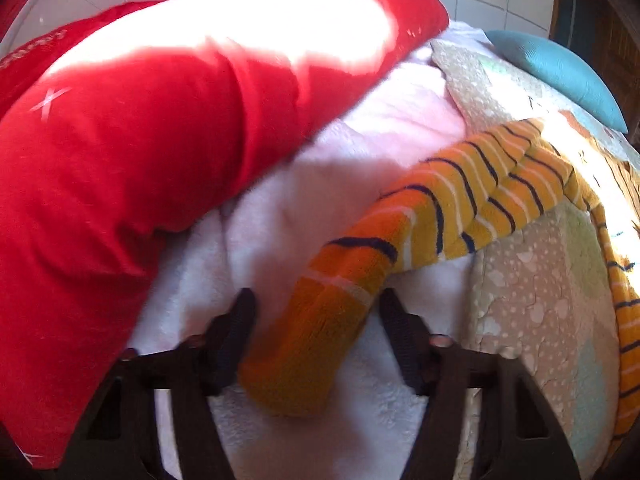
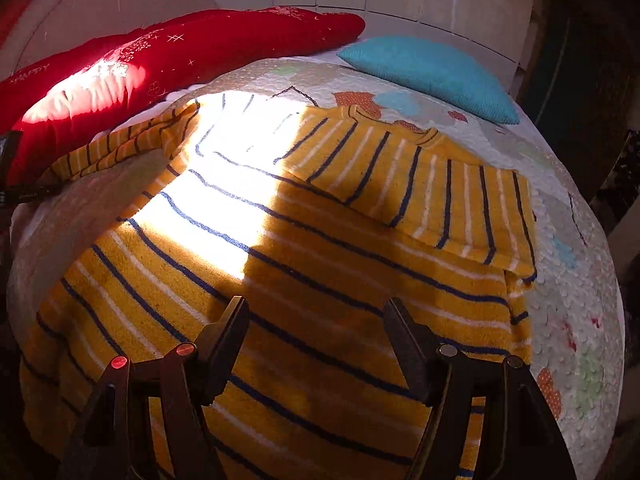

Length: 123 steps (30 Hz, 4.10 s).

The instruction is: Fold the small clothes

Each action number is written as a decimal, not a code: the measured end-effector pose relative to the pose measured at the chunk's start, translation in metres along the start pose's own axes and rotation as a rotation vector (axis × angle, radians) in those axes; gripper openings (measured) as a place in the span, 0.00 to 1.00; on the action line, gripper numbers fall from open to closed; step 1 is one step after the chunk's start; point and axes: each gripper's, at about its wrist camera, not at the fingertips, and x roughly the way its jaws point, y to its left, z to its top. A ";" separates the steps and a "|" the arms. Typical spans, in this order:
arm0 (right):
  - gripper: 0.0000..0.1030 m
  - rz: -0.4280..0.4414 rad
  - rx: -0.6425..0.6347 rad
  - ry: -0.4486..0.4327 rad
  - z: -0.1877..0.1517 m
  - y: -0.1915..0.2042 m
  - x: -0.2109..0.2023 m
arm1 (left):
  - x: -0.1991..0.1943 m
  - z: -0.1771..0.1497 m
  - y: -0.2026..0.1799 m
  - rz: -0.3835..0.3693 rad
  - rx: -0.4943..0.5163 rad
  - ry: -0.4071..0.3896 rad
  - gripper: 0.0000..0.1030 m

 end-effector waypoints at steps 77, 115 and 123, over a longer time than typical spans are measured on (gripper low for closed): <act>0.19 0.273 0.736 -0.029 -0.007 -0.208 0.029 | -0.115 -0.105 -0.153 -0.425 -0.207 0.009 0.68; 0.55 0.706 0.624 0.131 -0.216 -0.044 -0.042 | -0.099 -0.174 -0.195 -0.531 -0.127 0.102 0.65; 0.10 0.727 0.618 0.097 -0.209 -0.055 -0.064 | -0.121 -0.168 -0.195 -0.514 -0.128 0.104 0.07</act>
